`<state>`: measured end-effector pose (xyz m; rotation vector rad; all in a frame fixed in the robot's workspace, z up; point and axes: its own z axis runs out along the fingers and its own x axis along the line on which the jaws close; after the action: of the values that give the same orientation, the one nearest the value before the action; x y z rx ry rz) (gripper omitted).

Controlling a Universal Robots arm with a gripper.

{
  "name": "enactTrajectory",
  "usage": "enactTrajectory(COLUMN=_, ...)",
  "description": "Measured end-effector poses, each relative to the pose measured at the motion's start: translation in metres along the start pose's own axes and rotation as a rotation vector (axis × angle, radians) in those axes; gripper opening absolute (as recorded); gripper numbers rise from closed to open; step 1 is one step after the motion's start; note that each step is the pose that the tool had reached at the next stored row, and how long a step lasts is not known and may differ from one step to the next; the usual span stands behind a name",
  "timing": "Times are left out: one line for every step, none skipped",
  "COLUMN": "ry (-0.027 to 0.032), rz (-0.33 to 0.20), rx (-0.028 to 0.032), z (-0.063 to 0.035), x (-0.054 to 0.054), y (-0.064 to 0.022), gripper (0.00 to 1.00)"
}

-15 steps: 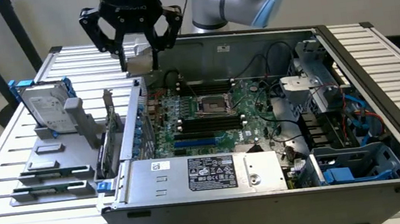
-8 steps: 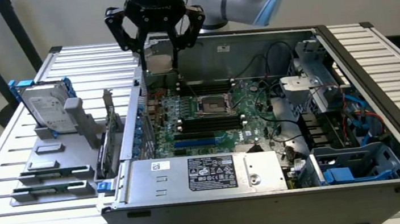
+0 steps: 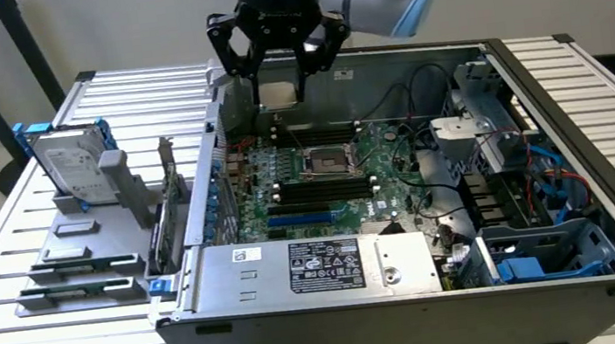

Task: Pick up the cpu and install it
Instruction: 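Pick up the cpu and move it towards the insertion slot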

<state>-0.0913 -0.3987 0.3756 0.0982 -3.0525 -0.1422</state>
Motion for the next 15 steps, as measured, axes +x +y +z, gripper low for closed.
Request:
enactTrajectory(ry=0.0001, rz=0.000, rx=0.0001, z=0.0016, x=-0.004, y=0.0021, gripper=0.55)
enactTrajectory(ry=0.0001, rz=0.000, rx=0.0001, z=0.0033, x=-0.009, y=0.0039, gripper=0.55)
enactTrajectory(ry=0.0001, rz=0.000, rx=0.0000, z=0.0049, x=-0.013, y=0.0052, gripper=0.55)
enactTrajectory(ry=0.0002, rz=0.000, rx=0.0000, z=0.0065, x=-0.016, y=0.0061, gripper=0.55)
enactTrajectory(ry=0.0004, rz=0.000, rx=0.0000, z=0.0082, x=-0.020, y=0.0068, gripper=0.55)
enactTrajectory(ry=0.0005, rz=0.000, rx=0.0000, z=0.0099, x=-0.023, y=0.0075, gripper=0.55)
enactTrajectory(ry=0.0007, rz=0.001, rx=0.0000, z=0.0115, x=-0.026, y=0.0081, gripper=0.55)
enactTrajectory(ry=0.0008, rz=0.001, rx=0.0000, z=0.0131, x=-0.029, y=0.0087, gripper=0.55)
enactTrajectory(ry=0.0009, rz=0.001, rx=0.0000, z=0.0147, x=-0.033, y=0.0092, gripper=0.55)
enactTrajectory(ry=0.0010, rz=0.002, rx=-0.0001, z=0.0163, x=-0.036, y=0.0099, gripper=0.55)
enactTrajectory(ry=0.0012, rz=0.002, rx=-0.0001, z=0.0179, x=-0.039, y=0.0106, gripper=0.55)
enactTrajectory(ry=0.0012, rz=0.002, rx=-0.0002, z=0.0196, x=-0.042, y=0.0114, gripper=0.55)
enactTrajectory(ry=0.0014, rz=0.002, rx=-0.0002, z=0.0213, x=-0.045, y=0.0123, gripper=0.55)
enactTrajectory(ry=0.0014, rz=0.002, rx=-0.0002, z=0.0230, x=-0.048, y=0.0133, gripper=0.55)
enactTrajectory(ry=0.0015, rz=0.002, rx=-0.0002, z=0.0248, x=-0.051, y=0.0147, gripper=0.55)
